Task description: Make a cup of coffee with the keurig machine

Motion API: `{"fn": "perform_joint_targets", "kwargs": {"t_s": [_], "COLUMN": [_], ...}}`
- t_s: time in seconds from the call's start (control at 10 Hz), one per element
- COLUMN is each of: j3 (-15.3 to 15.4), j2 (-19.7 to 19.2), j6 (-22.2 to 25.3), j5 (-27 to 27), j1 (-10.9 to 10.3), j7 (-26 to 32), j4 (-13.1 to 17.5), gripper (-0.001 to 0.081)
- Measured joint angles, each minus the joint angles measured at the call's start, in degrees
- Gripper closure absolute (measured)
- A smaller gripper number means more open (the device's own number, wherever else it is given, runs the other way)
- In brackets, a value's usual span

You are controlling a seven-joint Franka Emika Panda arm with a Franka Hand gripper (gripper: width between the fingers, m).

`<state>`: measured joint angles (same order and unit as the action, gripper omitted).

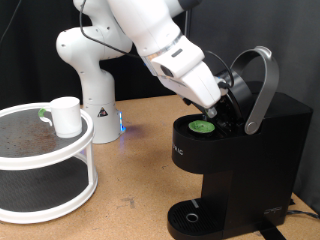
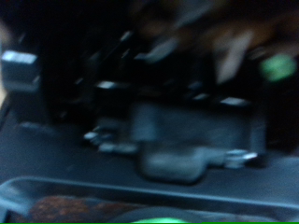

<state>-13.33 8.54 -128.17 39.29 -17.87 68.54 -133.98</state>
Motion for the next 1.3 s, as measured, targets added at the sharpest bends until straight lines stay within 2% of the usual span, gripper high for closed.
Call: {"fn": "perform_joint_targets", "kwargs": {"t_s": [0.2,0.4,0.6,0.7,0.9,1.3], "j3": [-1.82,-3.75,-3.56,-3.55,-3.27,-1.91], "j2": [2.19,4.51,4.47,4.66,5.69,8.07], "j6": [0.17,2.33,2.27,2.38,4.38,8.26], "j5": [4.41,7.45,7.26,9.3,13.07,14.49], "j1": [0.69,1.35,1.27,1.06,0.57,0.29], "j7": [1.58,1.6,1.6,1.71,1.34,-3.1], "j4": [-0.05,0.07,-0.05,0.27,2.2,7.01], "gripper": [0.0003,0.0003,0.0003,0.0003,0.0003,0.0003]}}
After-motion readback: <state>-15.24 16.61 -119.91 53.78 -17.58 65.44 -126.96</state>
